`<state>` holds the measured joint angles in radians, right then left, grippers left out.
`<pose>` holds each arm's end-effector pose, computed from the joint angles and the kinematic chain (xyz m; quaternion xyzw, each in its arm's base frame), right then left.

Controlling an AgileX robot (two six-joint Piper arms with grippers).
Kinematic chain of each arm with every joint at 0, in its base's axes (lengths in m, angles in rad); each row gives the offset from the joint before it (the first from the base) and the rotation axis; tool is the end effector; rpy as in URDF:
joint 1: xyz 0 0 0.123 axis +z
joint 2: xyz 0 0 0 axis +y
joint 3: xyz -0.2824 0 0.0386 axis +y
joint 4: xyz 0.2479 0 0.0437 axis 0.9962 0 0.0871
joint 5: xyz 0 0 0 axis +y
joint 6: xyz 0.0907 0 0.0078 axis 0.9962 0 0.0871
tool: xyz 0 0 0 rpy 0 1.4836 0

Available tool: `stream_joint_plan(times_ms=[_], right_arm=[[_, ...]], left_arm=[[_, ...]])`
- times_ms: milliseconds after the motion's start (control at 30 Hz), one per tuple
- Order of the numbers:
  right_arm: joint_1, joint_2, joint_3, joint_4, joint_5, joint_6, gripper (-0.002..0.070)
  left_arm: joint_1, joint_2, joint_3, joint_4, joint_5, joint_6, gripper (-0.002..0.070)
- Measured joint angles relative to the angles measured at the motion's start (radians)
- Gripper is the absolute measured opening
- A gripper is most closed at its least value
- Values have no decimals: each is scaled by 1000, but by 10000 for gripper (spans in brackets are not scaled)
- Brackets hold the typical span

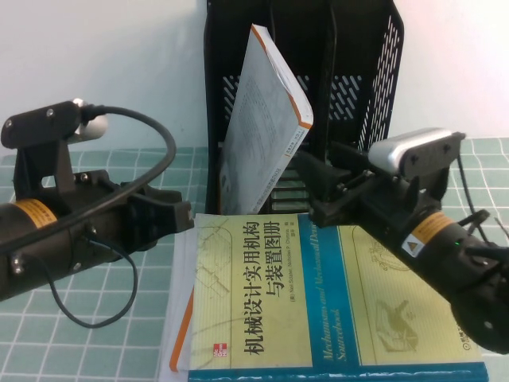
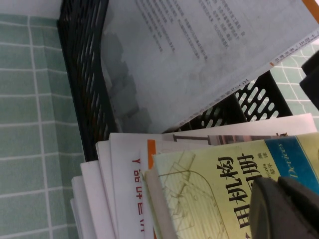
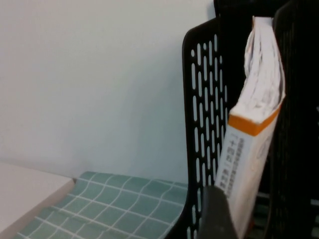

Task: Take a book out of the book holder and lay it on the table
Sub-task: Hold the bookshelf, then pick up the right side book from the book shelf

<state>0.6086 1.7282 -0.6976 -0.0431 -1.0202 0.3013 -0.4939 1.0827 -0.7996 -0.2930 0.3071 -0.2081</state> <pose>0.2755 0.1960 0.2125 -0.1248 0.6680 0.3261 0.6571 0.2003 -0.1169 0.3204 0.0249 0.8568 -0.2753 0.4353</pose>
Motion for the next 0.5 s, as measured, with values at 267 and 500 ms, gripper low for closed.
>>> stream_joint_plan(times_ms=[267, 500], right_arm=[[8, 115, -130, -2, -17, 25, 439], [8, 194, -227, 37, -15, 38, 436]], left_arm=[[0, 0, 0, -1, -22, 25, -3], [-2, 0, 0, -21, -22, 28, -3]])
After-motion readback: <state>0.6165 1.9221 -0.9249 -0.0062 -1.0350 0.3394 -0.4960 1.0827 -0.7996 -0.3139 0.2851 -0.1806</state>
